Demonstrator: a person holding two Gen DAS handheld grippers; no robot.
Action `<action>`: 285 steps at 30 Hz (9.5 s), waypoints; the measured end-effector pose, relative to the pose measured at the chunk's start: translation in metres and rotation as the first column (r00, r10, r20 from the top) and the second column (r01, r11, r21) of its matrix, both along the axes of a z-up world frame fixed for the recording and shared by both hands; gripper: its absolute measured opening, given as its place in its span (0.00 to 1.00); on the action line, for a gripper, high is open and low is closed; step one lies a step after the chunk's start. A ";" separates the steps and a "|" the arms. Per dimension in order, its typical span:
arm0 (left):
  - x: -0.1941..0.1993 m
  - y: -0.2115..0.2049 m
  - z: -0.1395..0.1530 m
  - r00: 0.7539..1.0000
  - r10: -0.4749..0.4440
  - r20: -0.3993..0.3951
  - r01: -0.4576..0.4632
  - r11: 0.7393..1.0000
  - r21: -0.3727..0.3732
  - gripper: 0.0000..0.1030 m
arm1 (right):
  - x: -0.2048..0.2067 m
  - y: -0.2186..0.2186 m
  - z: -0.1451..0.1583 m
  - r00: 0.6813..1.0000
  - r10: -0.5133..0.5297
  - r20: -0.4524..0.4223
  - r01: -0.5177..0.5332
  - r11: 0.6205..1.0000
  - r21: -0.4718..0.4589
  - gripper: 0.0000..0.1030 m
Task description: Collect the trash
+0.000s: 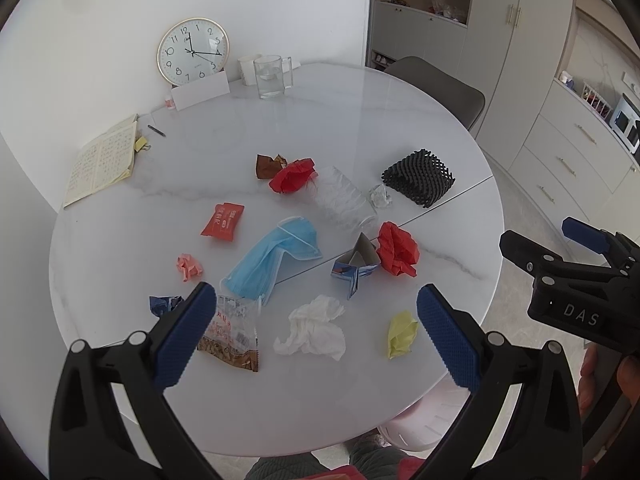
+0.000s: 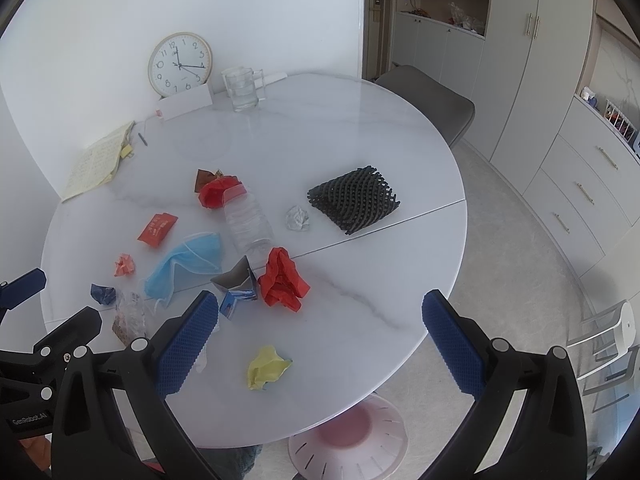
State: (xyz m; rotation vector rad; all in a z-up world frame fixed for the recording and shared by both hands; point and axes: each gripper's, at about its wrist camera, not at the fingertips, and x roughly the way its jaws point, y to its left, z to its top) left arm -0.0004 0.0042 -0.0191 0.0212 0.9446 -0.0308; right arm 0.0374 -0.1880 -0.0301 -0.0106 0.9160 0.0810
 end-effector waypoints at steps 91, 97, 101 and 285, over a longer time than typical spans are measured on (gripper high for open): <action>0.056 0.151 -0.165 0.938 -0.266 -0.223 0.227 0.956 -0.185 0.28 | 0.040 0.169 -0.178 0.924 0.094 -0.372 -0.085 0.996 0.040 0.72; 0.049 0.156 -0.153 0.945 -0.272 -0.179 0.240 0.954 -0.181 0.28 | 0.037 0.166 -0.181 0.907 0.152 -0.393 -0.101 0.984 0.148 0.21; 0.046 0.156 -0.143 0.945 -0.287 -0.159 0.258 0.949 -0.181 0.27 | 0.032 0.158 -0.172 0.909 0.175 -0.379 -0.109 0.976 0.190 0.13; -0.047 -0.136 -0.114 0.894 -0.387 -0.227 0.340 0.914 -0.220 0.36 | -0.128 -0.100 -0.223 0.854 0.279 -0.439 -0.241 0.960 0.142 0.69</action>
